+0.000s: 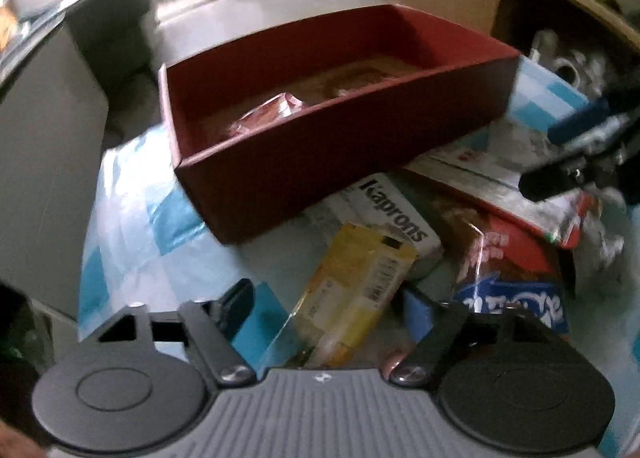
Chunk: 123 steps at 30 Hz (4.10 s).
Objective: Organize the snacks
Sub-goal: 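Grasp the yellow wafer stick with left tool while right tool grasps white noodle pack, then carry both packs into the red box and open both tools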
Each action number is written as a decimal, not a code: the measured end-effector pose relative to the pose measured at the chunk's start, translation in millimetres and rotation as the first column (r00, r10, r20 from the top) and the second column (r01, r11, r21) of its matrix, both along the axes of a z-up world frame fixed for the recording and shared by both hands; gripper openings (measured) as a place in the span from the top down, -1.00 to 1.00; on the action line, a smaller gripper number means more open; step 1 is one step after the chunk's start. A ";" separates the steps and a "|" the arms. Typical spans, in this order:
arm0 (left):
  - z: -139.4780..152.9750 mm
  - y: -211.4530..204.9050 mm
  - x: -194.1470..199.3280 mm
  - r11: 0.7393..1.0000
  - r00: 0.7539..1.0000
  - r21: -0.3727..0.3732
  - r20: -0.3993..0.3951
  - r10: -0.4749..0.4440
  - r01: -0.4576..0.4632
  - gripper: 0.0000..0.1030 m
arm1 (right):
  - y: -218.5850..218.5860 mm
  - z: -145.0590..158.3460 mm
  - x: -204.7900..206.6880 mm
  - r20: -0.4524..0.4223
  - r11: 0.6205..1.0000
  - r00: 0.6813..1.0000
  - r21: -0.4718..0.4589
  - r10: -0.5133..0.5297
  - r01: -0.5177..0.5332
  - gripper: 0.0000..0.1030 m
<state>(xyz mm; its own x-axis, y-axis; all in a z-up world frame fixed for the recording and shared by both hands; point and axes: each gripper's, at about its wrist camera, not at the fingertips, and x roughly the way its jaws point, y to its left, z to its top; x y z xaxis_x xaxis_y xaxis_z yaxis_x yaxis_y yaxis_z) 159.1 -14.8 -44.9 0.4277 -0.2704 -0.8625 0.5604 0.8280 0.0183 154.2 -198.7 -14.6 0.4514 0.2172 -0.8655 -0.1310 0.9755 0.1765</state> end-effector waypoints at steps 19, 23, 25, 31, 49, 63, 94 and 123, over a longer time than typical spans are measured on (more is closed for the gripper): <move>26.6 33.6 -43.3 0.953 0.958 -0.155 -0.161 0.235 -0.260 0.51 | 27.0 -30.1 39.6 -0.118 0.997 0.993 0.071 0.013 -0.005 -0.76; 26.7 35.3 -39.2 0.950 0.954 -0.160 -0.179 0.241 -0.270 0.51 | 28.6 -28.4 36.6 -0.115 0.997 0.993 0.074 0.021 -0.013 -0.59; 27.4 35.7 -39.9 0.951 0.955 -0.162 -0.181 0.234 -0.264 0.51 | 27.1 -25.4 28.1 -0.114 0.995 0.993 0.096 0.037 -0.026 -0.37; 22.3 32.0 -39.8 0.954 0.953 -0.139 -0.184 0.240 -0.267 0.51 | 28.5 -24.3 12.1 -0.117 0.992 0.991 0.118 0.066 -0.053 -0.28; 51.3 23.3 -29.9 0.934 0.956 -0.218 -0.137 0.260 -0.285 0.53 | 10.0 12.2 3.7 -0.007 0.976 0.998 0.211 0.056 -0.053 -0.02; 8.9 -3.8 -24.3 0.965 0.958 -0.009 -0.122 0.259 -0.262 0.10 | 32.0 -23.5 23.2 -0.100 0.993 0.992 0.097 0.071 -0.061 -0.45; 46.6 38.5 -24.0 0.906 0.933 -0.229 -0.145 0.330 -0.356 0.68 | 26.3 -4.5 4.1 -0.027 0.985 0.992 0.129 0.120 -0.115 -0.17; 115.0 -1.4 28.8 0.824 0.940 -0.461 -0.079 0.331 -0.329 0.68 | -20.1 58.5 23.4 0.135 0.890 0.991 0.452 -0.005 -0.057 -0.17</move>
